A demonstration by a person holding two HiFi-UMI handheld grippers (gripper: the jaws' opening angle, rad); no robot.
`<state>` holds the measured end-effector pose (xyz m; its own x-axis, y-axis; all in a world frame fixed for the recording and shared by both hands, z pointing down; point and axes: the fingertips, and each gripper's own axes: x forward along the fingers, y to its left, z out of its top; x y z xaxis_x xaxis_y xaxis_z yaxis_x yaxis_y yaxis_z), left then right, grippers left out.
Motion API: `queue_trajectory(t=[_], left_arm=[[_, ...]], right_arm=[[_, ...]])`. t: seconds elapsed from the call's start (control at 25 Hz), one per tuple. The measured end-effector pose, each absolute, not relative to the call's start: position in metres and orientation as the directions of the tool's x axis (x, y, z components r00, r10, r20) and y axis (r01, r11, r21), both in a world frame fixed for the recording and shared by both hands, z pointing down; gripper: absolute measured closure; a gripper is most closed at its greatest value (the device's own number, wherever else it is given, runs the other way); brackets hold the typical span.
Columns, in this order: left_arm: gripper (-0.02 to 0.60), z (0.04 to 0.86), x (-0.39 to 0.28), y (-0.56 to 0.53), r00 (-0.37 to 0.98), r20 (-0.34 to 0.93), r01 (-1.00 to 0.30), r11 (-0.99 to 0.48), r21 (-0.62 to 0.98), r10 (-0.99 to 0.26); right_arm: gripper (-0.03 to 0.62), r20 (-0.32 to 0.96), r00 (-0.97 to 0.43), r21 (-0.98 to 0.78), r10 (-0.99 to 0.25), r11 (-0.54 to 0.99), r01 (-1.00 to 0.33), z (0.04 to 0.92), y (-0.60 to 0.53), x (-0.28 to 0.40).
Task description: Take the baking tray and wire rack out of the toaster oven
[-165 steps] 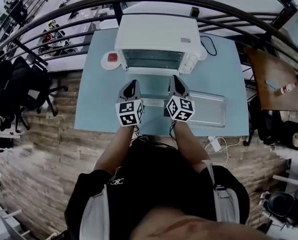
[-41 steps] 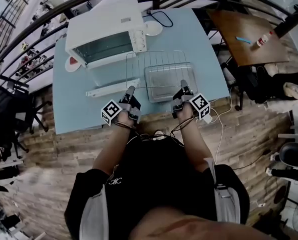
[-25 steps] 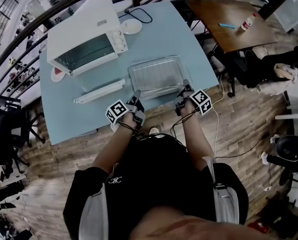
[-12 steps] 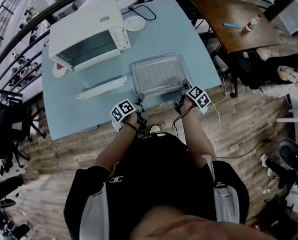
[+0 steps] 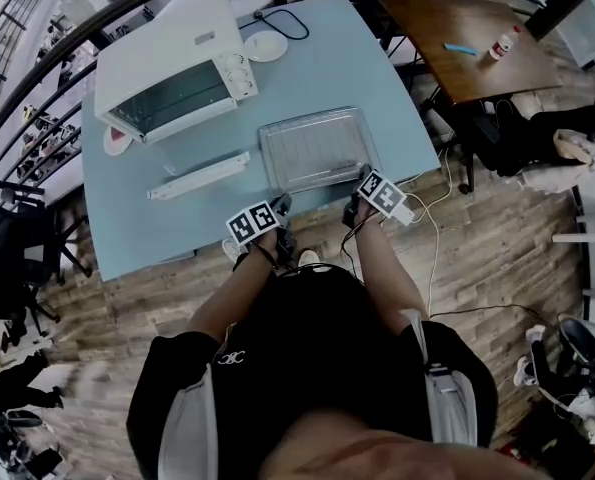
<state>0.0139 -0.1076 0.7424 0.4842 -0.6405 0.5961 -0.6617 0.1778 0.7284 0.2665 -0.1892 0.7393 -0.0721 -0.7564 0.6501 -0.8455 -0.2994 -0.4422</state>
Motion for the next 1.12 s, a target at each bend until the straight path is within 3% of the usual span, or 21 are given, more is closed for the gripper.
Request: queue_trajectory(t=[0.16, 0.28, 0.56, 0.72, 0.88, 0.96, 1.12], left_arm=[[0.494, 0.744, 0.015, -0.107, 0.48, 0.61, -0.691, 0.156, 0.706, -0.631], [0.489, 0.741, 0.012, -0.109, 0.471, 0.61, -0.71, 0.136, 0.691, -0.638], [0.394, 0.741, -0.015, -0.114, 0.359, 0.661, -0.835, 0.089, 0.543, -0.658], [0.393, 0.726, -0.039, -0.125, 0.249, 0.649, -0.924, 0.026, 0.383, -0.719], [0.413, 0.686, -0.051, -0.145, 0.199, 0.558, -0.969, -0.076, 0.236, -0.806], [0.454, 0.664, -0.053, -0.155, 0.198, 0.504, -0.971, -0.096, 0.221, -0.841], [0.538, 0.609, -0.057, -0.175, 0.204, 0.394, -0.97, -0.13, 0.207, -0.896]], right_arm=[[0.49, 0.655, -0.042, -0.409, -0.755, -0.307, -0.86, 0.741, -0.192, 0.27], [0.384, 0.664, 0.02, -0.304, -0.748, -0.294, -0.906, 0.74, -0.194, 0.274], [0.379, 0.625, 0.039, -0.239, -0.78, -0.239, -0.941, 0.734, -0.196, 0.275], [0.382, 0.541, 0.025, -0.226, -0.841, -0.174, -0.958, 0.711, -0.203, 0.271], [0.435, 0.409, -0.021, -0.227, -0.912, -0.079, -0.971, 0.669, -0.213, 0.257], [0.504, 0.348, -0.047, -0.22, -0.936, -0.033, -0.975, 0.648, -0.216, 0.247], [0.572, 0.242, -0.109, -0.212, -0.964, 0.057, -0.976, 0.604, -0.223, 0.224]])
